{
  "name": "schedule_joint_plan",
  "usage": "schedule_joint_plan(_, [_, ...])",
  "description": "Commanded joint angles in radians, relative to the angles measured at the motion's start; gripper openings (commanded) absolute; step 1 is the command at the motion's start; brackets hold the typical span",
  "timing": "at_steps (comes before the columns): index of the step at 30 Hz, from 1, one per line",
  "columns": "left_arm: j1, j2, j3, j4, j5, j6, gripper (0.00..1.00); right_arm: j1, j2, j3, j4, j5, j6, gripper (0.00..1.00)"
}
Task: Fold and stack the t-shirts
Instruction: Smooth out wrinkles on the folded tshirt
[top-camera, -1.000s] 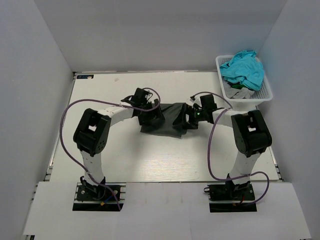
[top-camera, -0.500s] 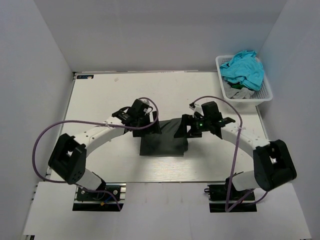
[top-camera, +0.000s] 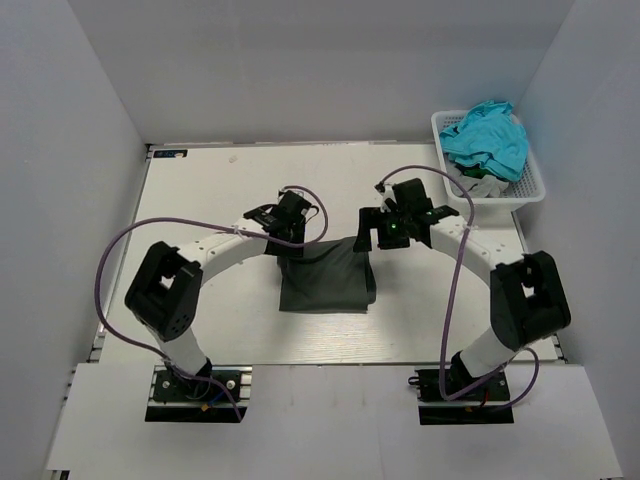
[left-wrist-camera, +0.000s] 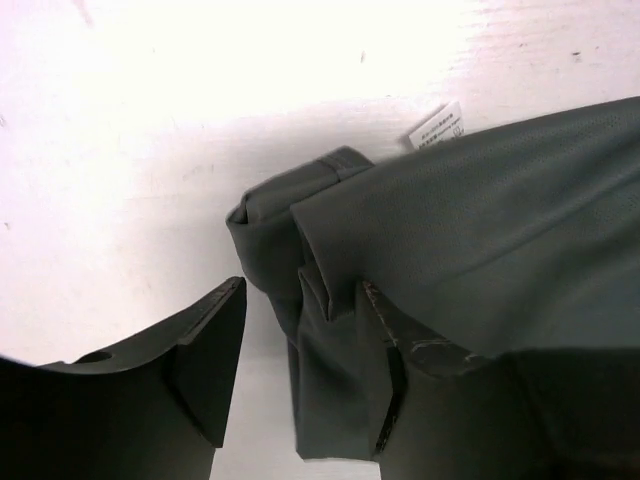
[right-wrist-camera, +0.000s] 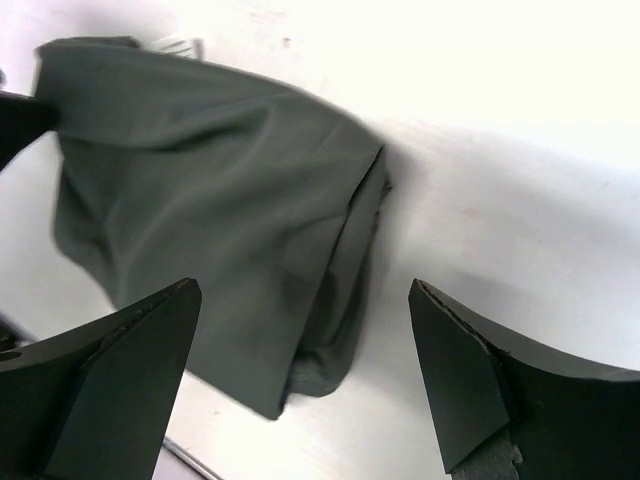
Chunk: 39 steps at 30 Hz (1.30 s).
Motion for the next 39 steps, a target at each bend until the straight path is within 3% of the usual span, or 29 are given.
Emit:
schedule_joint_plan(1, [0.001, -0.098, -0.069, 0.127, -0.040, 0.142, 0.57, -0.006, 0.056, 0.086, -0.018, 0.039, -0.087, 0.91])
schedule_joint_plan(5, [0.011, -0.228, -0.196, 0.281, 0.090, 0.292, 0.64, -0.007, 0.119, 0.142, -0.031, 0.017, -0.139, 0.91])
schedule_joint_plan(6, [0.011, -0.248, -0.216, 0.319, 0.177, 0.353, 0.65, -0.007, 0.123, 0.149, -0.039, 0.015, -0.157, 0.91])
schedule_joint_plan(10, [0.000, -0.271, -0.241, 0.329, 0.187, 0.403, 0.67, -0.006, 0.134, 0.151, -0.033, -0.007, -0.173, 0.91])
schedule_joint_plan(18, [0.000, -0.076, -0.129, 0.276, 0.192, 0.446, 0.69, -0.007, 0.134, 0.145, -0.010, -0.010, -0.148, 0.91])
schedule_joint_plan(24, [0.000, -0.090, -0.140, 0.304, 0.190, 0.455, 0.69, -0.009, 0.151, 0.160, -0.005, -0.031, -0.125, 0.91])
schedule_joint_plan(29, [0.000, -0.101, -0.149, 0.327, 0.138, 0.464, 0.62, -0.009, 0.156, 0.165, -0.004, -0.036, -0.110, 0.88])
schedule_joint_plan(39, [0.009, -0.066, -0.149, 0.410, 0.107, 0.433, 0.15, -0.009, 0.157, 0.163, 0.010, -0.053, -0.098, 0.74])
